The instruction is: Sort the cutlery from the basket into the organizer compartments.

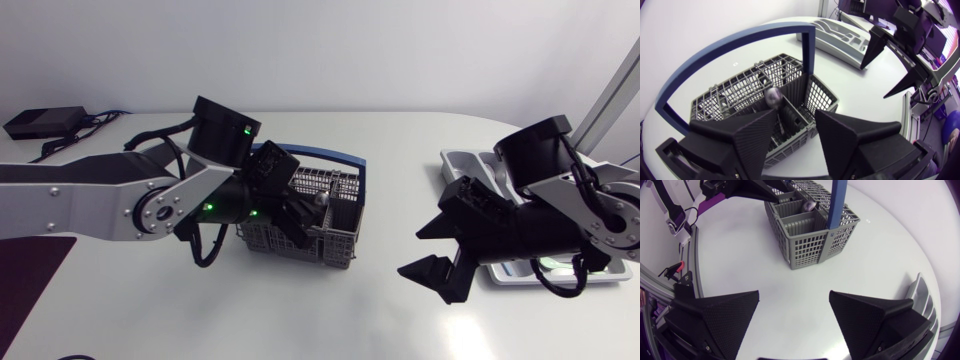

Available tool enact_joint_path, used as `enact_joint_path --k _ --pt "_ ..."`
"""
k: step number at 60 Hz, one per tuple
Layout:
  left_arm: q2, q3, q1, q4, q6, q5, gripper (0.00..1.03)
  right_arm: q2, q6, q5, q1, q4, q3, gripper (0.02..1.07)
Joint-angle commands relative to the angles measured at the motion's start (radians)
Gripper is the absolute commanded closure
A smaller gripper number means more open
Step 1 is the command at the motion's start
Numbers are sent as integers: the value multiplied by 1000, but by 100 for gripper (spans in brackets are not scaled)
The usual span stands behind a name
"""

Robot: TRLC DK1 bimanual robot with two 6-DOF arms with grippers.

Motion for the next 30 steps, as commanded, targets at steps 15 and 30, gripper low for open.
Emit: enact_joint_path --k 15,30 --pt "144 16 -27 110 -77 -76 53 21 -3 -7 -16 18 -24 6" --pt "155 -25 -25 194 -104 -156 53 20 -6 -10 -22 21 -27 6"
